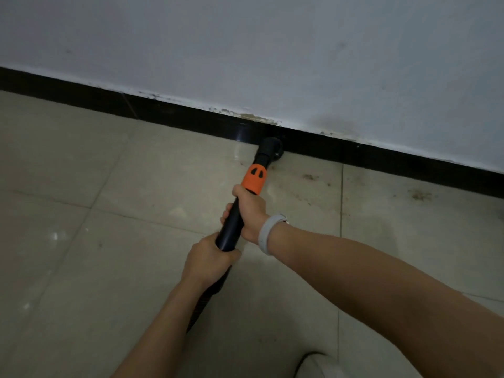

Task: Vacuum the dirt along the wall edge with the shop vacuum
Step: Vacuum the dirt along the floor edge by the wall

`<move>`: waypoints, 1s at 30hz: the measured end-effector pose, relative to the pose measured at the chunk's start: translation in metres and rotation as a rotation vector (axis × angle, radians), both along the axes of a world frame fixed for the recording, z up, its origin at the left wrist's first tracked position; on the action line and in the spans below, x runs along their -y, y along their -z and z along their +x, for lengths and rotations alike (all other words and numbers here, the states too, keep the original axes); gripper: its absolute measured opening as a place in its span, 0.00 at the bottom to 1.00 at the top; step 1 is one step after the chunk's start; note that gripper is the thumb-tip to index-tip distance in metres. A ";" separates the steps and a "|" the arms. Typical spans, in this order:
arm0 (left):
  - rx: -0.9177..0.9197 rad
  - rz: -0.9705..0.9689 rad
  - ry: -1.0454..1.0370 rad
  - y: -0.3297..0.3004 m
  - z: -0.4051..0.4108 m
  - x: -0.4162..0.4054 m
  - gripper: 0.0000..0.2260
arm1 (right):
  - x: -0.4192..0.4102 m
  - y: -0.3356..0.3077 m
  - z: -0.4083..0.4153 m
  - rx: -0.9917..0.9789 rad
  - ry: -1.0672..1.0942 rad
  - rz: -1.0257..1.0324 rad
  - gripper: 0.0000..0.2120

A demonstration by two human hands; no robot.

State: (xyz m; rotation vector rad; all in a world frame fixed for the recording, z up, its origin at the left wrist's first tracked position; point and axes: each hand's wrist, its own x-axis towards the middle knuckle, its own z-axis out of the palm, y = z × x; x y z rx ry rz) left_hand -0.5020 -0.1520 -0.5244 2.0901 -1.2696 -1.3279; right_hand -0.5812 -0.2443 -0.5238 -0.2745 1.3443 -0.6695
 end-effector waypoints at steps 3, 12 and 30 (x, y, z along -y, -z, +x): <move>0.019 0.003 -0.107 0.000 0.033 -0.010 0.06 | -0.004 -0.005 0.043 0.031 -0.107 0.023 0.07; 0.048 0.076 -0.246 0.007 0.081 -0.032 0.06 | -0.023 -0.003 0.100 0.055 -0.250 0.080 0.07; -0.014 0.125 -0.091 0.003 0.057 -0.019 0.12 | -0.020 -0.007 0.058 0.025 -0.113 0.127 0.08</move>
